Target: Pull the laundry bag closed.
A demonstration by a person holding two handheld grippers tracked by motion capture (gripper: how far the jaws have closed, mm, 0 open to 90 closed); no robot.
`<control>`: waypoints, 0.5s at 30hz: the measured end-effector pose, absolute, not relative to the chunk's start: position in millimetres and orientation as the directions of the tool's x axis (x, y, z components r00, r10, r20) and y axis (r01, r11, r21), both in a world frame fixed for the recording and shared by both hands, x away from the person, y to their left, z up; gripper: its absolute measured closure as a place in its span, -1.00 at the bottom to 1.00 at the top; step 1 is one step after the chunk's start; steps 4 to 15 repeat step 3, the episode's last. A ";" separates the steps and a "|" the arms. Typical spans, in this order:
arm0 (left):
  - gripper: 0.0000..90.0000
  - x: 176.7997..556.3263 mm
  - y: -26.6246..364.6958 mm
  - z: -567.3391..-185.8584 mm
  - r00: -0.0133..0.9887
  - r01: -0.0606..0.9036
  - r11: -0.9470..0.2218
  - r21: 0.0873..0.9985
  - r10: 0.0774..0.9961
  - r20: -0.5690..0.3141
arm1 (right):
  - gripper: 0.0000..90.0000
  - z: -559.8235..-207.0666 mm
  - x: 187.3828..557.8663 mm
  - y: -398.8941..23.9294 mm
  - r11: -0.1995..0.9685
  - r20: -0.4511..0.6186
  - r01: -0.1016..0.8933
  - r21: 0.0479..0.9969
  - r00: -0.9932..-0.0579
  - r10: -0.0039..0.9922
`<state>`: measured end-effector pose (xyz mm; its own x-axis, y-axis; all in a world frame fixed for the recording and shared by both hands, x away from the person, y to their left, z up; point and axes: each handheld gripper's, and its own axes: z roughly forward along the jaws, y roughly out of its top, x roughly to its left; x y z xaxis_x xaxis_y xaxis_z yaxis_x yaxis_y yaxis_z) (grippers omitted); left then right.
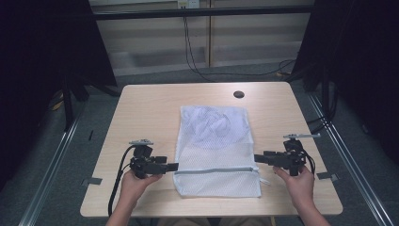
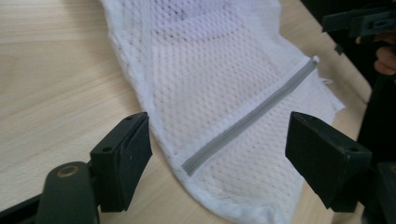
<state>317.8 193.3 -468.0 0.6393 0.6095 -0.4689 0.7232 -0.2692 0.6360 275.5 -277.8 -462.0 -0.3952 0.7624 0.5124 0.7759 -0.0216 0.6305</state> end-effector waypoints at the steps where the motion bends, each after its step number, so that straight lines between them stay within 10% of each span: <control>1: -0.63 318.5 193.1 -468.9 0.643 0.718 -0.280 0.637 0.615 -0.455 | -0.31 -461.8 275.9 -279.3 -0.026 0.512 0.776 0.630 -0.390 0.765; 15: -0.66 319.7 191.6 -471.1 0.637 0.721 -0.288 0.630 0.634 -0.439 | -0.35 -462.0 276.3 -280.2 -0.027 0.510 0.775 0.631 -0.388 0.767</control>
